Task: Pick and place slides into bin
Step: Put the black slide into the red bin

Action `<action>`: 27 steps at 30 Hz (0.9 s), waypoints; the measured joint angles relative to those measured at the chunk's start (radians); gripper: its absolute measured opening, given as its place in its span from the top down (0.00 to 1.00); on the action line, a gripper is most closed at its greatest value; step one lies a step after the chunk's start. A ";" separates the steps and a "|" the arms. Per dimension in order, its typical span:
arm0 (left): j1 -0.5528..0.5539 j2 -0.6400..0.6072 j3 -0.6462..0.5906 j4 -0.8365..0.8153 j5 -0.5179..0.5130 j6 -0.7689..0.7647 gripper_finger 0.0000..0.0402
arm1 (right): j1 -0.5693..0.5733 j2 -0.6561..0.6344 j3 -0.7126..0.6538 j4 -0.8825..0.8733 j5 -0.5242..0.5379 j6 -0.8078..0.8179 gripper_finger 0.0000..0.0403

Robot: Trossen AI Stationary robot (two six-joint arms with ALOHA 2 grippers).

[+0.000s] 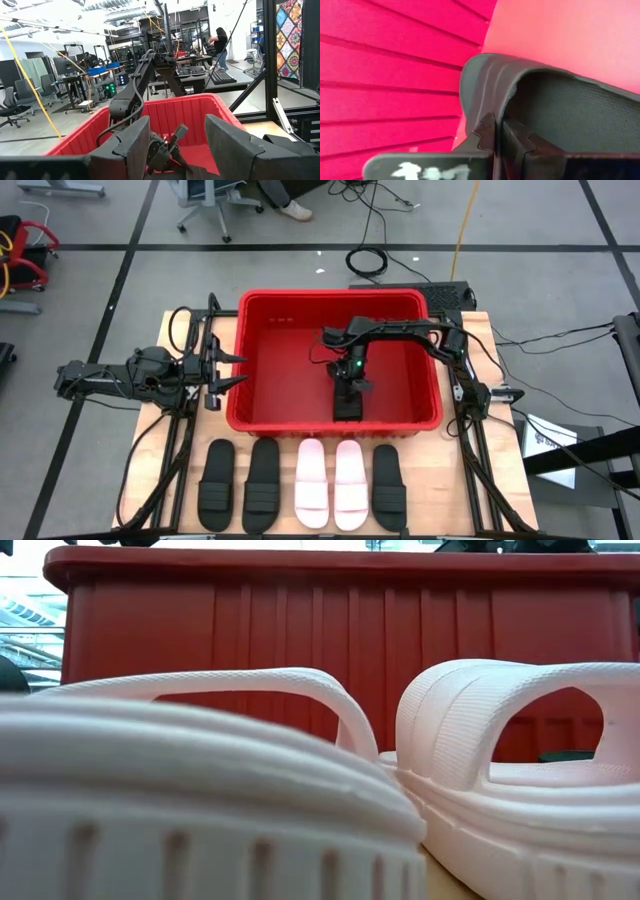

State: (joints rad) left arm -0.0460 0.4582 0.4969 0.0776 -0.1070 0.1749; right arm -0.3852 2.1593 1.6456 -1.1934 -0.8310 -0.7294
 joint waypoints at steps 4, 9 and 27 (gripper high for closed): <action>0.000 0.000 0.000 0.000 0.000 0.000 0.51 | -0.007 0.000 -0.010 0.007 0.001 0.004 0.99; 0.000 0.000 0.000 0.000 0.000 0.000 0.51 | -0.013 0.000 -0.011 0.022 0.012 0.004 0.96; 0.000 0.000 0.000 0.000 0.000 -0.003 0.51 | -0.028 0.000 -0.011 0.042 0.085 0.028 0.71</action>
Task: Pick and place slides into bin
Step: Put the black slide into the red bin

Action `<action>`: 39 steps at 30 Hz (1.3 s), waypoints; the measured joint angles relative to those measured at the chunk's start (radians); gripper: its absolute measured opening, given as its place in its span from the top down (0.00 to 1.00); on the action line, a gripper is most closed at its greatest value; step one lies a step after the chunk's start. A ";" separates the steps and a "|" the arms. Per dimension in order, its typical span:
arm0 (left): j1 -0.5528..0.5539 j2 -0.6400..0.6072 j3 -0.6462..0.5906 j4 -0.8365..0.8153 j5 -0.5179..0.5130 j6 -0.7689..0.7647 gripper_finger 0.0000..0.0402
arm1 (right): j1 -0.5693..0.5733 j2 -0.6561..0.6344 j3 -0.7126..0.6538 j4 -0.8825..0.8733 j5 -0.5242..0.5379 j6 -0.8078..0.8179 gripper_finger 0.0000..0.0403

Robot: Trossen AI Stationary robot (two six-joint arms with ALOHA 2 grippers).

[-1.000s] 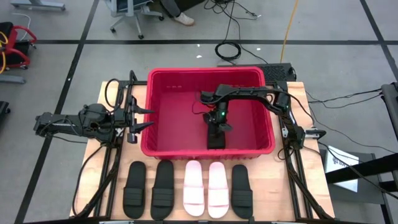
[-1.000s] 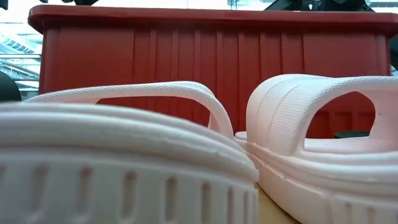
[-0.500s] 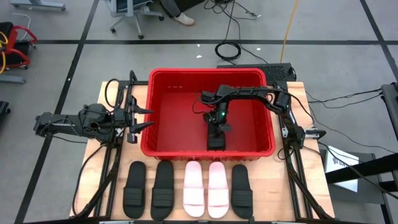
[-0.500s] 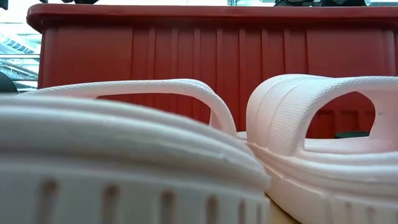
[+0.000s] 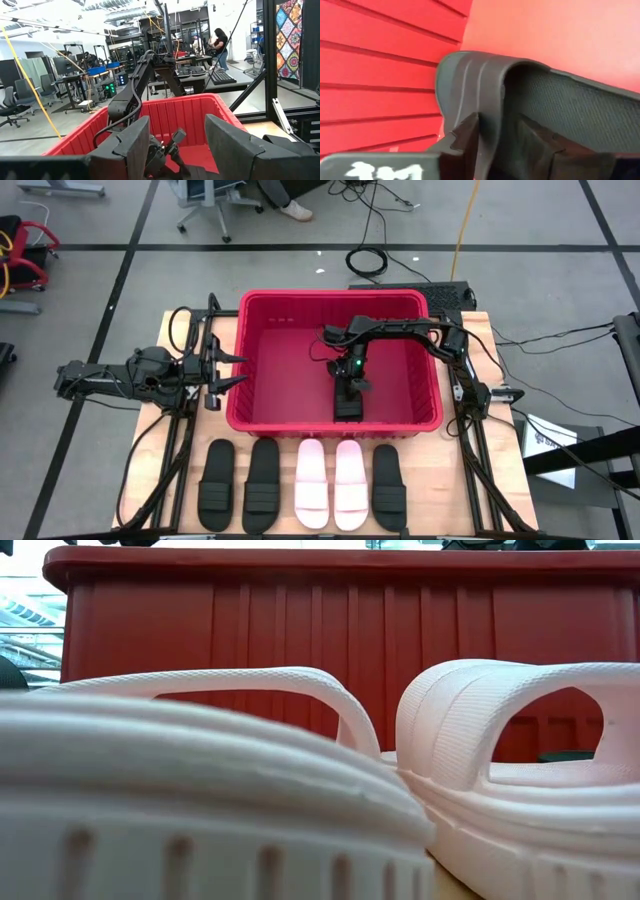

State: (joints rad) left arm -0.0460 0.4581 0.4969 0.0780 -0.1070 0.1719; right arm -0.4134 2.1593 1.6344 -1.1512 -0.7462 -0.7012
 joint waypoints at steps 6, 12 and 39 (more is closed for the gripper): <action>0.000 0.000 0.000 0.000 0.000 0.000 0.51 | -0.027 -0.005 0.008 0.010 0.014 0.009 0.67; 0.000 0.000 0.000 0.000 0.000 0.000 0.51 | -0.055 -0.044 0.009 0.037 0.035 0.009 0.65; 0.000 0.000 0.000 0.000 0.000 0.010 0.51 | -0.085 -0.272 0.010 0.220 0.201 0.093 0.65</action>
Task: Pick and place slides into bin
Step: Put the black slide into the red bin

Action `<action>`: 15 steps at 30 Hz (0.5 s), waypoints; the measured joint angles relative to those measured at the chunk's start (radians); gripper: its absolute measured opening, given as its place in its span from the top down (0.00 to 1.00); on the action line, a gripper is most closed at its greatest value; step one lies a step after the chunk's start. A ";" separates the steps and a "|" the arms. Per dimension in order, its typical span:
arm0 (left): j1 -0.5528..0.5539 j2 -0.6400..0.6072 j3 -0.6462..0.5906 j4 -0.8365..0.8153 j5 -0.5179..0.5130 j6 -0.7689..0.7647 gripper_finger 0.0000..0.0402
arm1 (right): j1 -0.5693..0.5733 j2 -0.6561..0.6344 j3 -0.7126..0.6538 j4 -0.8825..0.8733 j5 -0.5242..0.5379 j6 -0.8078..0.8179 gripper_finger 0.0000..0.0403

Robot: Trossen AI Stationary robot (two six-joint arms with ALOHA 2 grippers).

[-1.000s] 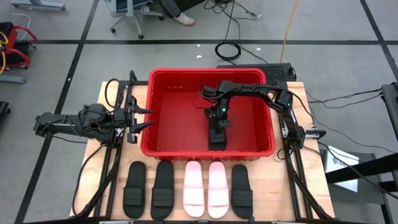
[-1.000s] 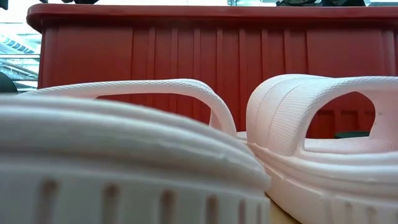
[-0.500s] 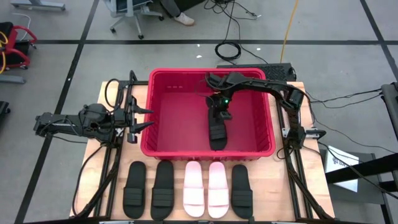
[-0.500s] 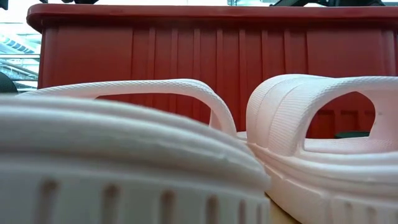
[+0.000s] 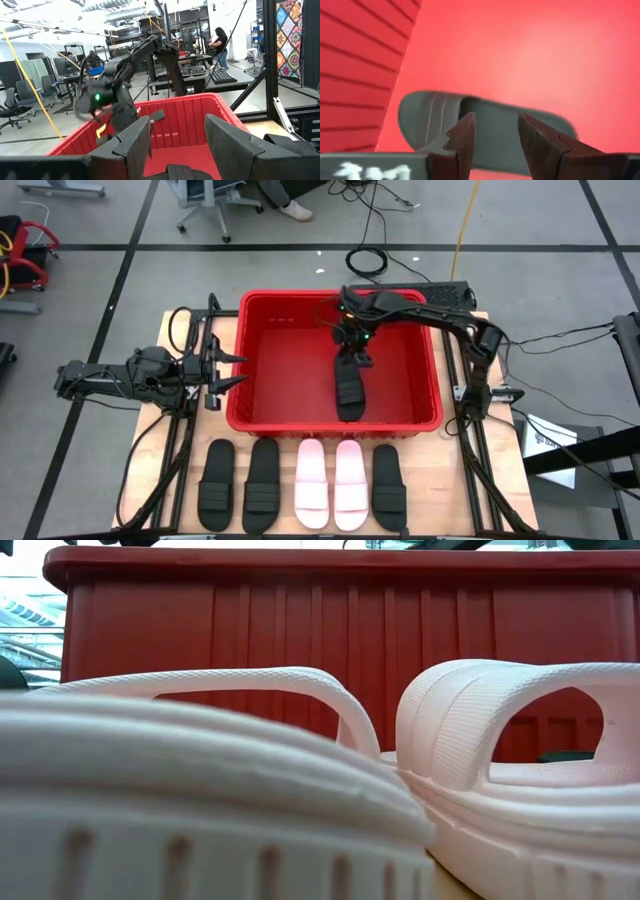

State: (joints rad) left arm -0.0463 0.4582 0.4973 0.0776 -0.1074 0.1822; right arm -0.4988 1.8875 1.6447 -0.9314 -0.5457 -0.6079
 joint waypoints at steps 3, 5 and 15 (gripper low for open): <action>0.000 0.000 0.000 -0.001 0.000 0.000 0.51 | 0.000 -0.049 0.000 0.026 0.000 0.003 0.65; 0.000 0.000 0.000 -0.001 0.000 -0.001 0.51 | 0.000 -0.084 0.000 0.045 0.000 0.008 0.65; 0.000 0.000 0.000 -0.008 0.000 -0.004 0.51 | 0.027 -0.238 0.000 0.097 0.000 0.073 0.65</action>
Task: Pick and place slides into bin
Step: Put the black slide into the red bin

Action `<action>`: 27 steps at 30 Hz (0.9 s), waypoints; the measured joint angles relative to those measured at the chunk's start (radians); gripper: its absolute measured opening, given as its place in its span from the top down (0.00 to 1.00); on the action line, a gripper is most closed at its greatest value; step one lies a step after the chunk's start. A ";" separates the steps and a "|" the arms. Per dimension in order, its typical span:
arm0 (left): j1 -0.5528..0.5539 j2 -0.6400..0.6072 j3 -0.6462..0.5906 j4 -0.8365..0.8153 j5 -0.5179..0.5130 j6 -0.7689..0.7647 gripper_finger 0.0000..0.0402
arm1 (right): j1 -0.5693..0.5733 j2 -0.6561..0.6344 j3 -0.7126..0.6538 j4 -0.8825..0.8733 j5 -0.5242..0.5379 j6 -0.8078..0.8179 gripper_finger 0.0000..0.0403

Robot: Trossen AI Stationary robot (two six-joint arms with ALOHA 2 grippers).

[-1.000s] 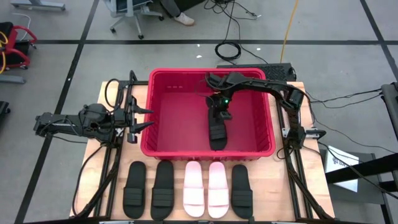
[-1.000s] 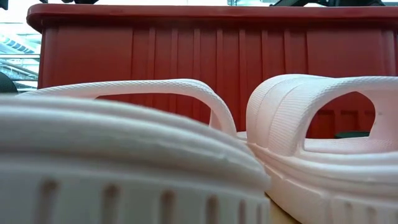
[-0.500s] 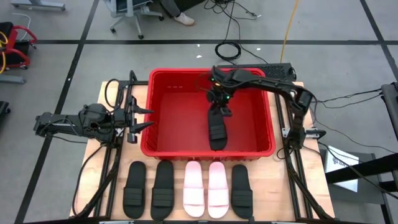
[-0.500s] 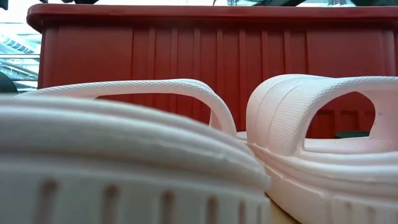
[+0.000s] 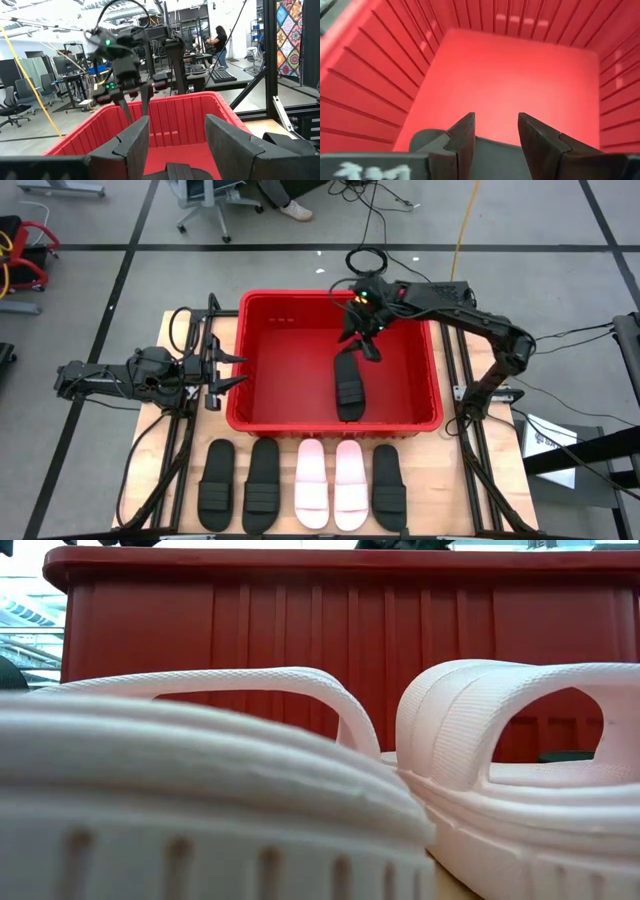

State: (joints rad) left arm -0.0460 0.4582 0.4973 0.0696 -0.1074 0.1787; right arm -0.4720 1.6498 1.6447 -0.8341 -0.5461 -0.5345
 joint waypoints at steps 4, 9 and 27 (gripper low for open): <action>0.000 0.000 0.000 0.000 0.000 -0.009 0.51 | 0.020 -0.038 0.000 0.004 0.000 0.026 0.65; 0.000 0.000 0.000 0.001 0.000 -0.024 0.51 | 0.058 -0.070 0.000 0.008 0.000 0.063 0.65; 0.000 0.000 0.000 0.002 0.073 -0.059 0.51 | 0.305 -0.100 0.000 -0.018 0.000 0.216 0.65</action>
State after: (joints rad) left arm -0.0463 0.4583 0.4973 0.0715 -0.0341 0.1201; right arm -0.1671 1.5499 1.6447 -0.8516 -0.5461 -0.3181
